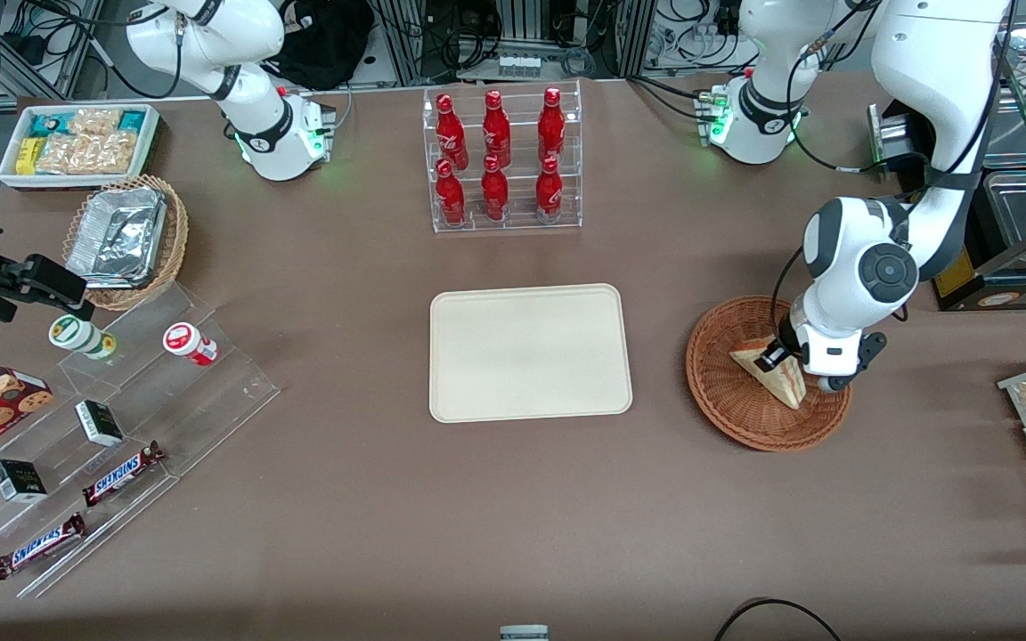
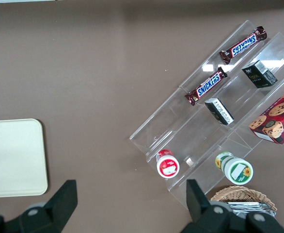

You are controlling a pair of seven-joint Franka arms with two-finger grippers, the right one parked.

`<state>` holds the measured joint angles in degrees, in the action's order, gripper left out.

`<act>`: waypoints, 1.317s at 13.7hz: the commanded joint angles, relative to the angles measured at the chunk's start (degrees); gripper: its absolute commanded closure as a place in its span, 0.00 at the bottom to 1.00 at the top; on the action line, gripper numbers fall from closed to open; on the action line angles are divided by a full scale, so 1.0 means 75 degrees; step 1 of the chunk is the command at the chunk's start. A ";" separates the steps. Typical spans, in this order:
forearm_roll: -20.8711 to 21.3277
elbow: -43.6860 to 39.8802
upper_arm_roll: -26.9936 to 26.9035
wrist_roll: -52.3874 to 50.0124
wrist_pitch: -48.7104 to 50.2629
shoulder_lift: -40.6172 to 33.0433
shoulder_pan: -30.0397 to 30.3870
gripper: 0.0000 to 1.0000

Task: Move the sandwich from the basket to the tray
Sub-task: 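Close the left gripper on the wrapped sandwich, then lift the sandwich and carry it over the white tray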

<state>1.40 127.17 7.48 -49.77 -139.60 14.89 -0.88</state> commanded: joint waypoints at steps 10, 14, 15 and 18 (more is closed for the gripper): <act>0.0434 -0.2636 0.0140 -0.0148 0.4457 -0.0803 -0.2223 0.89; 0.0317 -0.2671 0.0327 -0.0125 0.3697 -0.0311 -0.3150 0.89; 0.0317 -0.2671 0.0327 -0.0183 0.3475 -0.0136 -0.3431 0.89; 0.0376 -0.2695 0.0327 -0.0254 0.2036 0.0637 -0.4135 0.86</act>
<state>3.45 108.90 10.43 -50.60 -119.78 15.58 -29.20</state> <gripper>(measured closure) 0.833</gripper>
